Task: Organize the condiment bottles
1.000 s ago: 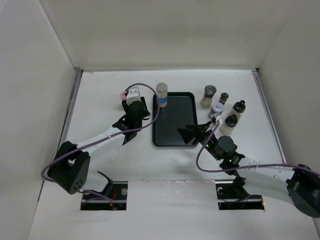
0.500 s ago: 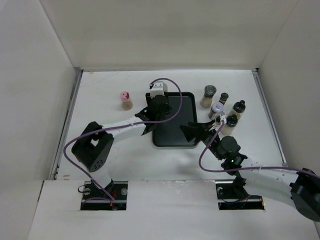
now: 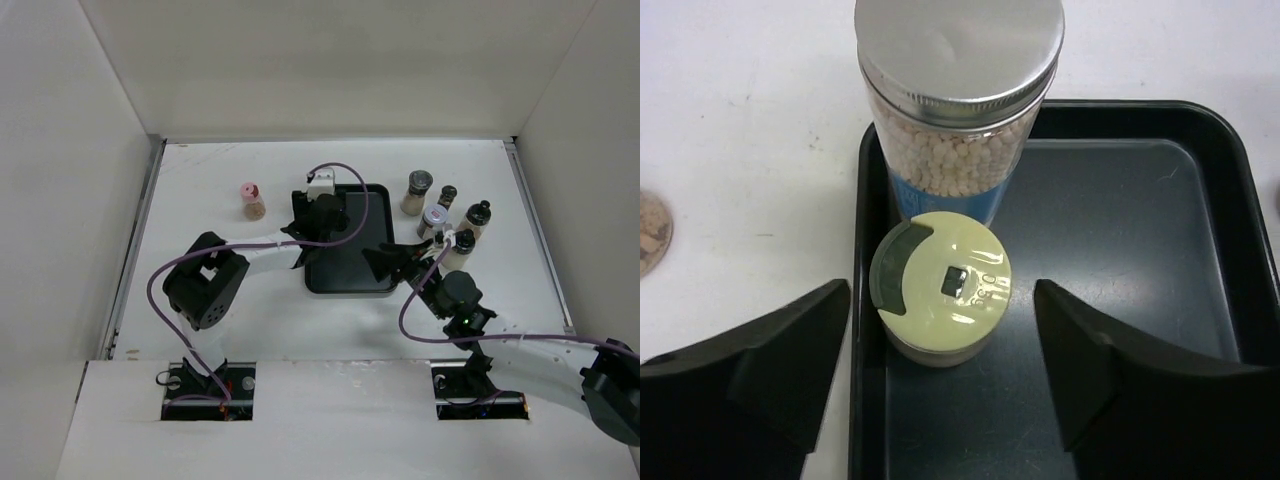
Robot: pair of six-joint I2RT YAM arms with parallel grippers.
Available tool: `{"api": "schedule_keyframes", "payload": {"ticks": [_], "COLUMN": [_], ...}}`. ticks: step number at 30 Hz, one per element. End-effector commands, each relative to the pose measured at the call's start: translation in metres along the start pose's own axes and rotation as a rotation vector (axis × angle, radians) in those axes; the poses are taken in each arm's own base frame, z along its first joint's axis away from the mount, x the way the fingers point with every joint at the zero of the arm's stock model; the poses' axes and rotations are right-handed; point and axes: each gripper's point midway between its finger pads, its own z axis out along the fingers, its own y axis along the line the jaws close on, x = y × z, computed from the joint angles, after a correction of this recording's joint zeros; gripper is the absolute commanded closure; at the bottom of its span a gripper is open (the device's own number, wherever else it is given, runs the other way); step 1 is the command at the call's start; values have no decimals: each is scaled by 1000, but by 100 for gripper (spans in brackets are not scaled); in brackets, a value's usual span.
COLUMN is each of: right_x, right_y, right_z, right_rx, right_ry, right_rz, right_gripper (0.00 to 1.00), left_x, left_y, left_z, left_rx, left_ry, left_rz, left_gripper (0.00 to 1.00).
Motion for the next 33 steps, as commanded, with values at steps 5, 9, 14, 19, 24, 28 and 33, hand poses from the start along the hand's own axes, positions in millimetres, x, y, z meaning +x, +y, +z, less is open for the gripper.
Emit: {"api": "schedule_keyframes", "payload": {"ticks": [5, 9, 14, 19, 24, 28, 33], "right_x": [-13, -16, -9, -1, 1, 1, 4], "right_y": [4, 3, 7, 11, 11, 16, 15], "right_z": [4, 4, 8, 11, 11, 12, 13], "right_rx": [-7, -3, -19, -23, -25, -42, -42], "right_ry": [-42, -52, -24, 5, 11, 18, 27], "right_rz": [23, 17, 15, 6, 2, 2, -2], "right_gripper": [26, 26, 57, 62, 29, 23, 23], "left_x": [-58, -70, -76, -90, -93, -91, -79], "left_y": [-1, 29, 90, 146, 175, 183, 188], "left_z": [-34, -54, -52, -24, 10, 35, 51], "left_rx": [47, 12, -130, -266, -324, -328, -347], "left_ry": [-138, -175, -178, -151, -109, -79, -36], "left_rz": [-101, -138, -164, -184, -182, -172, -159], "left_gripper": [16, 16, 14, 12, 13, 15, 25]}}
